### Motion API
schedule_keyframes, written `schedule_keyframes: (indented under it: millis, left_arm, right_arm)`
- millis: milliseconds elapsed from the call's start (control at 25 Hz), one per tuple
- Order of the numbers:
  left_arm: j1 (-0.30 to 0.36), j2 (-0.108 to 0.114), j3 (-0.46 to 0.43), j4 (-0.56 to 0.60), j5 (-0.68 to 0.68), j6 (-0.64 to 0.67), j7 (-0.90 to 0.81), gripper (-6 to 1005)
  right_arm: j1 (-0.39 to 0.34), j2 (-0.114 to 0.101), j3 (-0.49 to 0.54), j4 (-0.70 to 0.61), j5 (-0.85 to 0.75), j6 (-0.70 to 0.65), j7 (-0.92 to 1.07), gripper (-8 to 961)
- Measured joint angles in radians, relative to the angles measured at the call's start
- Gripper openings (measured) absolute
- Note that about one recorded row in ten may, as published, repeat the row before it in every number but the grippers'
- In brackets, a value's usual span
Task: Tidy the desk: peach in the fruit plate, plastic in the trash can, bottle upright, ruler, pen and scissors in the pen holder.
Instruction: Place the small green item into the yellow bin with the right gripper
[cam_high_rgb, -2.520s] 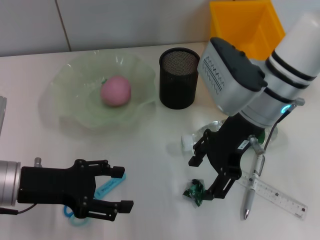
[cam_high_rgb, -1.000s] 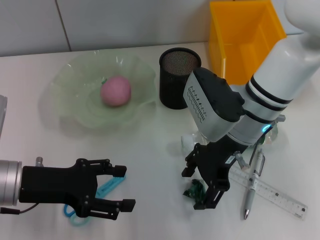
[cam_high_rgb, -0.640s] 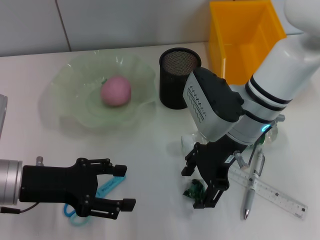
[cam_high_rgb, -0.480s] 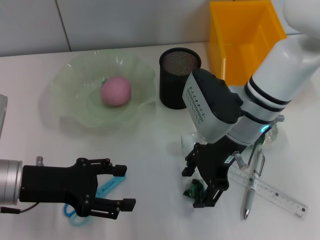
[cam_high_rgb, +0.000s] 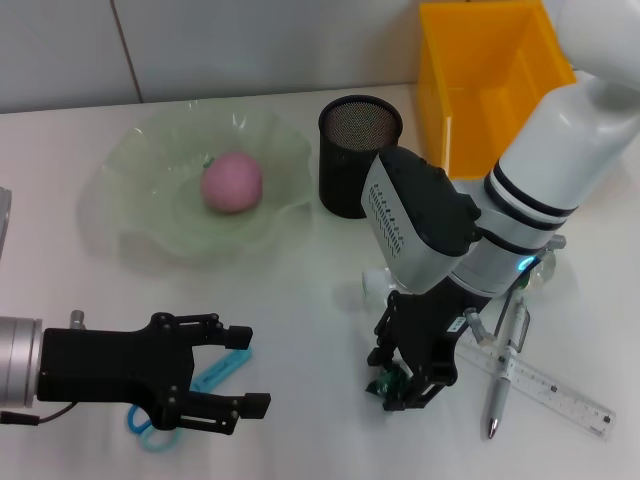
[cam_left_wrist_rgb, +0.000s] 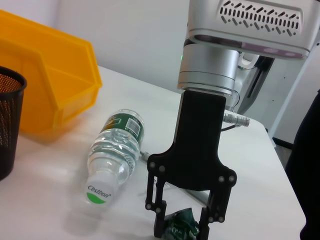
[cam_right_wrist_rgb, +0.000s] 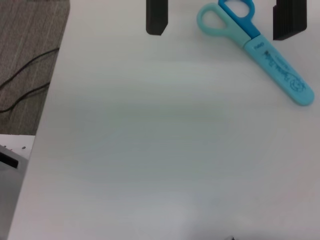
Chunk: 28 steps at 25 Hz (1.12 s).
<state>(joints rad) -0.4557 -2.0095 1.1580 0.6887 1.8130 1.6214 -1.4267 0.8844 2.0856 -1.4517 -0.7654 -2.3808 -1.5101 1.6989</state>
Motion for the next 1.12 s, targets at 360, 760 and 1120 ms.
schedule_keyframes:
  millis: [360,760,1120]
  left_arm:
    - [-0.005,0.000,-0.003,0.000,0.000,0.003,0.000,863]
    - [-0.004,0.000,-0.011,-0.006,0.001,0.003,0.000,863]
    - [-0.003,-0.002,-0.017,-0.009,0.001,0.001,0.006,864]
  right_arm:
    - [-0.005,-0.004,0.017,-0.044,0.024,-0.034,0.020,516]
    - [-0.046,-0.007,0.288,-0.258,0.037,-0.233,0.030,516]
    - [-0.115,-0.011,0.555,-0.451,0.093,-0.270,0.042,525]
